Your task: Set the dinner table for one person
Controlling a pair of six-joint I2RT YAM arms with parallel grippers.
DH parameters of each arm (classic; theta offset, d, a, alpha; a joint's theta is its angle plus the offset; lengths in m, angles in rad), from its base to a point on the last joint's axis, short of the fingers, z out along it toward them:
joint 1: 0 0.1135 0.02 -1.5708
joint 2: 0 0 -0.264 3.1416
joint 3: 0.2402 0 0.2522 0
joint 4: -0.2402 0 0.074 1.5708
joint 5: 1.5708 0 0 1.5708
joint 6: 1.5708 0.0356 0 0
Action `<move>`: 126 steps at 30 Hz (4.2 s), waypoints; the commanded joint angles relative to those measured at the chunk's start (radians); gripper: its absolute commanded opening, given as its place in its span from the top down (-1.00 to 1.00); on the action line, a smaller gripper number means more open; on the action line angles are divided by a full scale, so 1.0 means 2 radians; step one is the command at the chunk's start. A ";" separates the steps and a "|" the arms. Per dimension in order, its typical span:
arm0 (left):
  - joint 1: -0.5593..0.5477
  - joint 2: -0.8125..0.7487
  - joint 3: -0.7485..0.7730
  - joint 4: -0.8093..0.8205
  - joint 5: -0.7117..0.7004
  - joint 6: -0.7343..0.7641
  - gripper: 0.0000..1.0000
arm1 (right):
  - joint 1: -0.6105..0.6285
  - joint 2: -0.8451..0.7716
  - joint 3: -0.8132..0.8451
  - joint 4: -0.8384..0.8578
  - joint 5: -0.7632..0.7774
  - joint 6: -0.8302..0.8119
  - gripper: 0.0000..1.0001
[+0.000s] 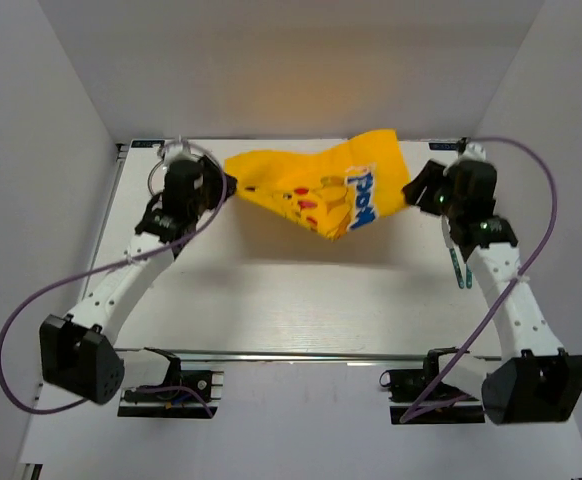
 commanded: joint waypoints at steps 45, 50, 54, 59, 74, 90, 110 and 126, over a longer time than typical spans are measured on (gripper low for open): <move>-0.043 0.423 0.198 -0.248 0.110 0.040 -0.96 | 0.089 0.499 0.192 -0.176 0.100 0.018 -0.78; -0.043 0.441 0.241 -0.259 0.117 0.040 -0.96 | 0.066 0.511 0.228 -0.188 0.094 -0.024 -0.79; -0.043 0.445 0.251 -0.256 0.125 0.037 -0.96 | 0.055 0.537 0.296 -0.214 0.084 -0.054 -0.79; -0.043 0.439 0.243 -0.252 0.131 0.031 -0.96 | 0.042 0.552 0.304 -0.204 0.048 -0.061 -0.78; -0.048 0.403 0.208 -0.241 0.128 0.026 -0.96 | 0.045 0.542 0.318 -0.212 0.037 -0.058 -0.78; -0.052 0.339 0.117 -0.206 0.121 0.016 -0.96 | 0.055 0.473 0.191 -0.151 0.038 -0.037 -0.79; -0.074 0.289 0.054 -0.174 0.132 0.000 -0.96 | 0.053 0.500 0.253 -0.169 0.061 -0.054 -0.79; -0.085 0.200 0.109 -0.242 0.064 0.016 -0.96 | 0.053 0.505 0.292 -0.186 0.058 -0.064 -0.79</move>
